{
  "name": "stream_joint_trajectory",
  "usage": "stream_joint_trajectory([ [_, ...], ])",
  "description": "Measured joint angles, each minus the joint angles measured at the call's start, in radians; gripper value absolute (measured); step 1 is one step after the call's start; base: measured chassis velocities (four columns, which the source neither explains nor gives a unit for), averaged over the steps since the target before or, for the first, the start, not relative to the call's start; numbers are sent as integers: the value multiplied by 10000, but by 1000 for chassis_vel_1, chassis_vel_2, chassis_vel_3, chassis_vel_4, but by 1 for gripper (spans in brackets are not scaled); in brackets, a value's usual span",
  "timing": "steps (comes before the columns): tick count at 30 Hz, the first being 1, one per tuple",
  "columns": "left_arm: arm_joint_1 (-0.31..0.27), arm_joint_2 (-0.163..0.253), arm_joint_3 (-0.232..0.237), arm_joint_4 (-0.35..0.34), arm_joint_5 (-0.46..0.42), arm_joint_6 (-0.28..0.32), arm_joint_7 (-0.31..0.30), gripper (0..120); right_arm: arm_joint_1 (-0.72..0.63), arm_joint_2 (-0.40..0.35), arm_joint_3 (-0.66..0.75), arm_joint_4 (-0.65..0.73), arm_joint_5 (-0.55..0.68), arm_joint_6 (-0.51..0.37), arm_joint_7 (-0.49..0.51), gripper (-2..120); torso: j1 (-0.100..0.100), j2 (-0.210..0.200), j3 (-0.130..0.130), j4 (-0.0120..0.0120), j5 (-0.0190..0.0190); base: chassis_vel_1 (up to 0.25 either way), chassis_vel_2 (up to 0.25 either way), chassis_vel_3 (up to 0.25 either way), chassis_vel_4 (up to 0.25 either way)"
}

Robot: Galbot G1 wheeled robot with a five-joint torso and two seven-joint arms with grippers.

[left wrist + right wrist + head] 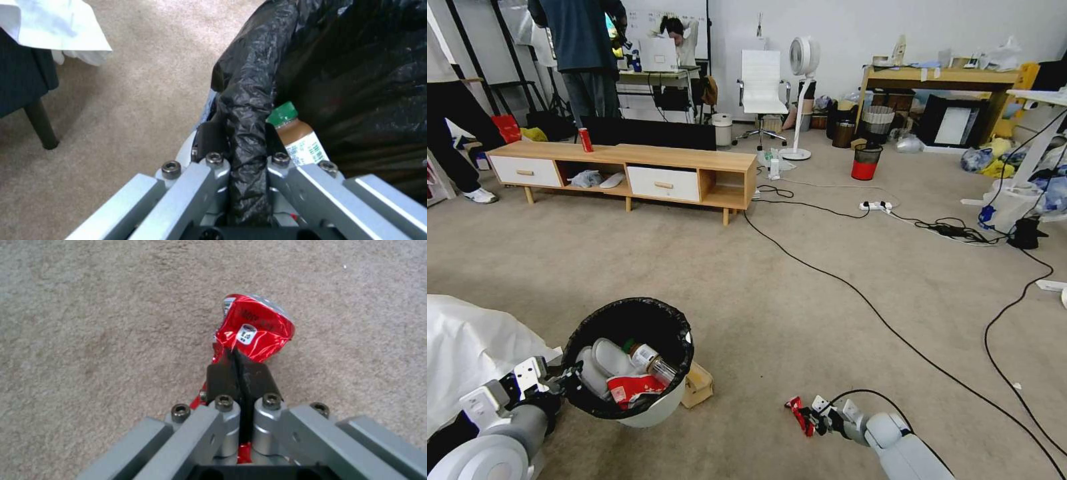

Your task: Pick up the trash bin and place the garbage on the floor into it.

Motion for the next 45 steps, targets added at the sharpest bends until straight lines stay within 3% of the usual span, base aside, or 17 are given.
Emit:
stream_joint_trajectory([
  [10, 24, 6, -15, -6, 23, -11, 18, 3, -48, 15, -5, 17, 118, 16, 92, 1, 0, 0, 0, -1, 0, 0, 0, 0, 0],
  [18, 0, 25, -28, -19, 31, -15, 25, 3, -32, 7, 1, 57, 205, -29, 124, 33, 0, 0, 0, 0, 0, 0, 0, 0, 0],
  [21, 0, 25, -30, -19, 32, -15, 24, 3, -30, 8, 2, 57, 209, -29, 124, 35, 0, 0, 0, 0, 0, 0, 0, 0, 0],
  [23, 0, 29, -36, -18, 32, -16, 25, 3, -21, -4, 10, 59, 241, -30, 121, 50, 0, 0, 0, 1, 0, 0, 0, 0, 0],
  [28, 0, 26, -37, -17, 32, -18, 27, 3, -17, -19, 10, 71, 249, -32, 116, 63, 0, 0, 0, 0, 0, 0, 0, 0, 0],
  [29, -1, 17, -37, -16, 32, -18, 29, 3, -9, -26, 13, 71, 257, -34, 114, 73, 0, 0, 0, 0, 0, 0, 0, 0, 0],
  [33, -5, 5, -32, -17, 31, -19, 30, 3, 9, -22, 32, 48, 260, -35, 113, 81, 0, 0, 0, 1, 0, 0, 0, 0, 0],
  [36, 2, 3, -36, -20, 31, -23, 31, 3, 17, 32, 79, -95, 232, -42, 146, 98, 0, 0, 0, -1, 0, 0, 0, 0, 0],
  [45, 101, 26, -94, -123, 24, -35, 34, 3, 41, 219, 106, -603, 23, -76, 472, 100, 0, 0, 0, 0, -1, 0, 0, 0, 0],
])
